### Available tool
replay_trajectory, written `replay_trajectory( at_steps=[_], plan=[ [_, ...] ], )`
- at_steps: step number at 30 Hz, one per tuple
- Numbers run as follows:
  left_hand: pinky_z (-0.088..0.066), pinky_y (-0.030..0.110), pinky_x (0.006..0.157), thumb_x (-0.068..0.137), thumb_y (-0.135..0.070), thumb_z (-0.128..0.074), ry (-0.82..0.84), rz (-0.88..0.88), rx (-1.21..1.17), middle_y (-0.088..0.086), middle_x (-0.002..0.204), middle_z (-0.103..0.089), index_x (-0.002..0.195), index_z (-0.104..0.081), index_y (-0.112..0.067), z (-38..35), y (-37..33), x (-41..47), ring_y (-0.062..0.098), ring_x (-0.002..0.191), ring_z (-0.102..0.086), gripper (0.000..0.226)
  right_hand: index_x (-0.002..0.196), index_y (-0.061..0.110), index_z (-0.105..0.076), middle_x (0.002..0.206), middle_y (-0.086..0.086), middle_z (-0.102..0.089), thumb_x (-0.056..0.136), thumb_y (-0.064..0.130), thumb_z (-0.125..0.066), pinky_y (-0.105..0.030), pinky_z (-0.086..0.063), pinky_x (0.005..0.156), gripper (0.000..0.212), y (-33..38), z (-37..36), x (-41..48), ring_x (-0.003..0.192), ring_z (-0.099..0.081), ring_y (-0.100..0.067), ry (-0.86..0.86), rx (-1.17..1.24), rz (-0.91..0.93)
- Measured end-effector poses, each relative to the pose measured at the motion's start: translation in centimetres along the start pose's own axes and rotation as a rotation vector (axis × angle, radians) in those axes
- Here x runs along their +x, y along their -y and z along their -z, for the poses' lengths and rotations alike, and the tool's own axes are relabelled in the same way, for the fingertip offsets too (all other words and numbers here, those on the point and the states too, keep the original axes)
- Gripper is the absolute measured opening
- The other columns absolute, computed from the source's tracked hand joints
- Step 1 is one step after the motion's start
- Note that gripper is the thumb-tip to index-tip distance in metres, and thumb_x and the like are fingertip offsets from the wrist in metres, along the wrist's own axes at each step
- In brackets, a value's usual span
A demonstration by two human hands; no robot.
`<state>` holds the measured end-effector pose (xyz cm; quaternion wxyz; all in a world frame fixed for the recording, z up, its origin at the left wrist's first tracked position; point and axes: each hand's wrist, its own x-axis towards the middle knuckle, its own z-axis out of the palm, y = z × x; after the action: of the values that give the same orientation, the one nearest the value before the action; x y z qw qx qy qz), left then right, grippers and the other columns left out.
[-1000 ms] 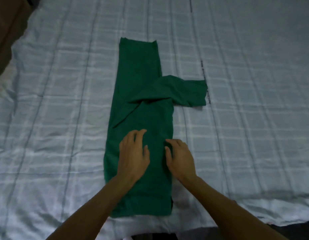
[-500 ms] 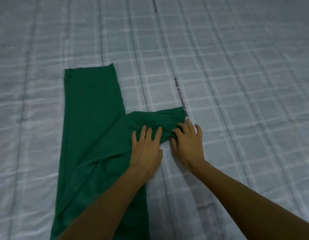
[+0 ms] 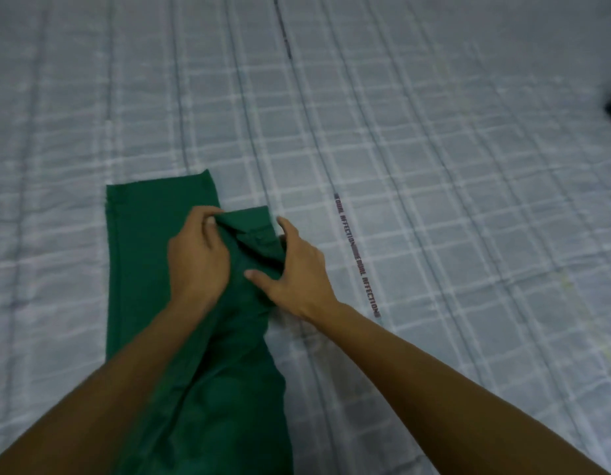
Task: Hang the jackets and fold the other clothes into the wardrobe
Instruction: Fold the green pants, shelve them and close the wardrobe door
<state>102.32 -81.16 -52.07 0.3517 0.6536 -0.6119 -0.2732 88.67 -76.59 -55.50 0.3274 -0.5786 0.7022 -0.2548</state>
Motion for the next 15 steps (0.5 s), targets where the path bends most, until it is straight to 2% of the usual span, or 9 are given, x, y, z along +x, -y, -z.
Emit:
replay_trajectory(
  at_steps=[2,4,6,8,10,12,13,15],
  plan=[
    [-0.032,0.016,0.065,0.099,-0.011,-0.037,-0.096,0.194,-0.08,0.001,0.091,-0.057,0.108,-0.059,-0.01,1.0,1.5,2.1,0.011,0.072,-0.049,0.023,0.148,0.021,-0.018,0.134,-0.004,-0.051,0.073,0.052,-0.072,-0.041,-0.029,0.109,0.097,-0.8,-0.3,1.0,0.124,-0.045,-0.02,0.054,-0.132,-0.044],
    [-0.036,0.02,0.071,0.1,-0.014,-0.036,-0.15,0.41,-0.138,0.001,0.101,-0.057,0.113,-0.057,-0.012,1.7,3.7,3.7,0.014,0.085,-0.05,0.025,0.145,0.018,-0.029,0.141,-0.006,-0.044,0.079,0.047,-0.068,-0.039,-0.03,0.108,0.082,-1.5,-0.6,2.1,0.13,-0.04,-0.024,0.12,-0.206,-0.123],
    [-0.042,0.027,0.077,0.1,-0.021,-0.038,-0.127,0.537,-0.182,0.003,0.108,-0.059,0.114,-0.055,-0.014,2.0,6.1,4.5,0.019,0.09,-0.053,0.024,0.137,0.017,-0.044,0.139,-0.008,-0.045,0.086,0.047,-0.061,-0.037,-0.033,0.105,0.062,-1.2,-1.0,3.0,0.127,-0.041,-0.026,0.146,-0.279,-0.141],
    [-0.044,0.03,0.083,0.096,-0.035,-0.047,-0.037,0.621,-0.217,0.001,0.11,-0.058,0.117,-0.053,-0.013,2.5,7.9,4.6,0.021,0.099,-0.056,0.031,0.13,0.018,-0.054,0.133,-0.008,-0.05,0.089,0.05,-0.055,-0.037,-0.034,0.103,0.052,-0.3,-1.9,3.9,0.123,-0.042,-0.026,0.078,-0.28,-0.109],
    [-0.045,0.032,0.091,0.083,-0.048,-0.064,0.107,0.664,-0.245,-0.003,0.114,-0.053,0.127,-0.046,-0.014,3.0,9.0,4.5,0.019,0.104,-0.054,0.058,0.125,0.016,-0.058,0.125,-0.007,-0.057,0.09,0.052,-0.051,-0.035,-0.04,0.096,0.05,1.1,-3.1,4.8,0.117,-0.049,-0.025,0.024,-0.204,-0.099],
    [-0.045,0.033,0.095,0.071,-0.043,-0.078,0.231,0.653,-0.274,-0.005,0.114,-0.049,0.13,-0.041,-0.016,3.2,9.5,4.6,0.016,0.103,-0.052,0.075,0.126,0.013,-0.054,0.12,-0.005,-0.061,0.09,0.048,-0.055,-0.027,-0.045,0.085,0.05,2.6,-4.4,6.0,0.108,-0.057,-0.022,0.011,0.011,-0.189],
    [-0.046,0.032,0.093,0.07,-0.035,-0.081,0.287,0.633,-0.285,-0.005,0.114,-0.051,0.129,-0.043,-0.016,3.1,9.8,4.8,0.016,0.102,-0.053,0.074,0.129,0.012,-0.05,0.121,-0.004,-0.061,0.09,0.043,-0.058,-0.025,-0.045,0.083,0.051,3.2,-4.9,6.7,0.106,-0.059,-0.021,0.001,0.115,-0.266],
    [-0.048,0.028,0.087,0.076,-0.024,-0.078,0.353,0.591,-0.325,-0.003,0.113,-0.058,0.122,-0.052,-0.015,2.9,10.1,5.5,0.014,0.097,-0.057,0.053,0.132,0.013,-0.043,0.124,-0.004,-0.06,0.09,0.033,-0.062,-0.026,-0.047,0.087,0.051,4.0,-5.7,8.0,0.106,-0.06,-0.021,-0.056,0.267,-0.414]
  ],
)
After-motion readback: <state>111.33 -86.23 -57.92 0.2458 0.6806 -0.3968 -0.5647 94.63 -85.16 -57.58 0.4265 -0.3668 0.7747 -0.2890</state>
